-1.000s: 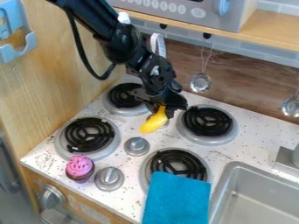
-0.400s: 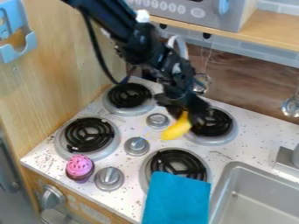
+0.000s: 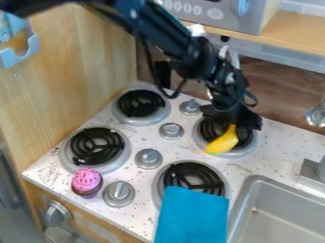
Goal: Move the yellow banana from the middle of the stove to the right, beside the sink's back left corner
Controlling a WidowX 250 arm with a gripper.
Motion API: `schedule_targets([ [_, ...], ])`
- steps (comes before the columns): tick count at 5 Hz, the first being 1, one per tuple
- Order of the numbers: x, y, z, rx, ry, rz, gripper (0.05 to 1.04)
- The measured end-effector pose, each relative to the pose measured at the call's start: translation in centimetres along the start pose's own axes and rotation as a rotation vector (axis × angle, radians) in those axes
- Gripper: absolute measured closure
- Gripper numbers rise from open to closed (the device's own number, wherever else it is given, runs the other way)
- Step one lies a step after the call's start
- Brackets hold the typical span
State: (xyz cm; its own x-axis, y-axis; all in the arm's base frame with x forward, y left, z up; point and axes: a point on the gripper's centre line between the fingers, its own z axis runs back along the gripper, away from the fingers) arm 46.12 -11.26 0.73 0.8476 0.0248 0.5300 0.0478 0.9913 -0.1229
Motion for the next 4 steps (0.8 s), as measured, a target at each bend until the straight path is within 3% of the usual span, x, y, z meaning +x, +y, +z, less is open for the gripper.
schedule_targets([
  [2, -0.2, -1.9, -3.2, -0.016, 0.032, -0.054, 0.612],
  [4, -0.8, -3.8, -3.6, -0.036, 0.022, -0.090, 0.612],
])
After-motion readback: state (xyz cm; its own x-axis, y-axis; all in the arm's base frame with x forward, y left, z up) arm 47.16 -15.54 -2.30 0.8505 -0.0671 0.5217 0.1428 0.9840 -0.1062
